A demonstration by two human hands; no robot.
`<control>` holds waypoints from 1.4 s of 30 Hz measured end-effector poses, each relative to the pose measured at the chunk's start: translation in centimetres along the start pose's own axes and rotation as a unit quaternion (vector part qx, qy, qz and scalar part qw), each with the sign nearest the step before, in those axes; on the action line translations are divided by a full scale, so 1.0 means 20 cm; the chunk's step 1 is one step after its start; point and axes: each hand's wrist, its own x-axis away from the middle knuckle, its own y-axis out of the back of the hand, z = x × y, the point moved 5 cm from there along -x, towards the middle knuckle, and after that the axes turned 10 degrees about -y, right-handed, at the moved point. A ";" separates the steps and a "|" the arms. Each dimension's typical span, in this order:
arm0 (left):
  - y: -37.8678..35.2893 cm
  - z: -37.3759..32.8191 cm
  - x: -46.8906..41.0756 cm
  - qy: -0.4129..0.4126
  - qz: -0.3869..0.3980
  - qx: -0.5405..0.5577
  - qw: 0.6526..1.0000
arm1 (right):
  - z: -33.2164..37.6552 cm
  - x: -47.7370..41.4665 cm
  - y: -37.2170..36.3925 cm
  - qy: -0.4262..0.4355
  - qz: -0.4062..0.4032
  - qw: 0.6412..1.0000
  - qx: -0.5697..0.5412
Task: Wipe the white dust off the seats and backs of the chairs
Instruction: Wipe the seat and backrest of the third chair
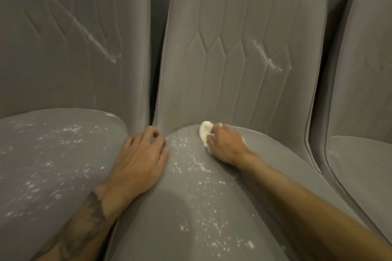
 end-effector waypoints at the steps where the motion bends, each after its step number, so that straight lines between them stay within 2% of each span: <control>1: 0.00 0.00 0.00 0.001 -0.003 -0.002 1.000 | 0.07 0.06 -0.02 0.044 -0.001 0.999 -0.018; 3: 0.00 -0.01 -0.01 -0.001 -0.005 -0.007 1.000 | 0.13 0.21 -0.04 0.132 0.019 0.989 -0.057; 5: -0.01 0.00 -0.01 -0.004 -0.004 -0.007 1.000 | 0.09 0.25 -0.03 0.165 0.051 0.983 -0.062; 7: -0.01 0.01 0.00 -0.006 -0.004 0.000 1.000 | -0.02 0.16 0.00 0.131 0.056 0.989 -0.031; 9: 0.00 0.00 0.00 -0.007 -0.003 -0.004 1.000 | -0.12 0.03 0.03 0.047 0.032 0.998 0.001; 11: 0.00 0.01 0.00 -0.007 0.001 -0.009 1.000 | -0.10 -0.02 0.04 0.005 0.010 1.000 0.010; 13: -0.01 0.01 -0.01 -0.002 0.002 -0.013 1.000 | 0.02 0.04 -0.02 0.048 -0.002 0.999 -0.006; 16: 0.00 0.00 -0.02 0.006 -0.009 -0.018 1.000 | 0.15 0.26 -0.06 0.164 0.011 0.984 -0.067; 18: -0.01 0.01 -0.03 0.004 -0.009 -0.016 1.000 | 0.12 0.27 -0.02 0.186 0.032 0.979 -0.071; 19: -0.01 0.02 -0.02 0.001 -0.010 -0.009 1.000 | 0.09 0.23 -0.01 0.175 0.036 0.982 -0.060; 22: -0.01 0.02 -0.02 -0.009 -0.017 0.002 1.000 | -0.02 0.04 0.03 0.056 0.022 0.998 -0.009; 24: 0.00 0.02 -0.02 -0.012 -0.028 0.004 1.000 | 0.01 -0.01 0.03 0.027 0.006 1.000 0.005; 27: -0.01 0.03 -0.02 -0.014 -0.034 0.008 0.999 | 0.13 0.14 -0.03 0.120 0.014 0.992 -0.034; 30: -0.01 0.04 -0.03 -0.020 -0.038 0.006 0.999 | 0.10 0.31 0.00 0.200 0.062 0.975 -0.075; 32: -0.01 0.05 -0.03 -0.021 -0.037 0.009 0.999 | -0.02 0.24 0.04 0.168 0.063 0.983 -0.039; 35: -0.01 0.04 -0.03 -0.023 -0.033 0.011 0.999 | -0.24 0.11 0.11 0.026 0.034 0.999 0.022; 37: -0.01 0.04 -0.03 -0.021 -0.029 0.010 0.999 | -0.22 0.15 0.10 0.012 0.021 0.999 0.025; 40: -0.01 0.04 -0.04 -0.016 -0.028 0.009 0.999 | -0.09 0.40 0.06 0.102 0.001 0.994 -0.043; 42: -0.01 0.04 -0.05 -0.014 -0.026 0.004 1.000 | -0.05 0.57 0.07 0.161 0.020 0.984 -0.069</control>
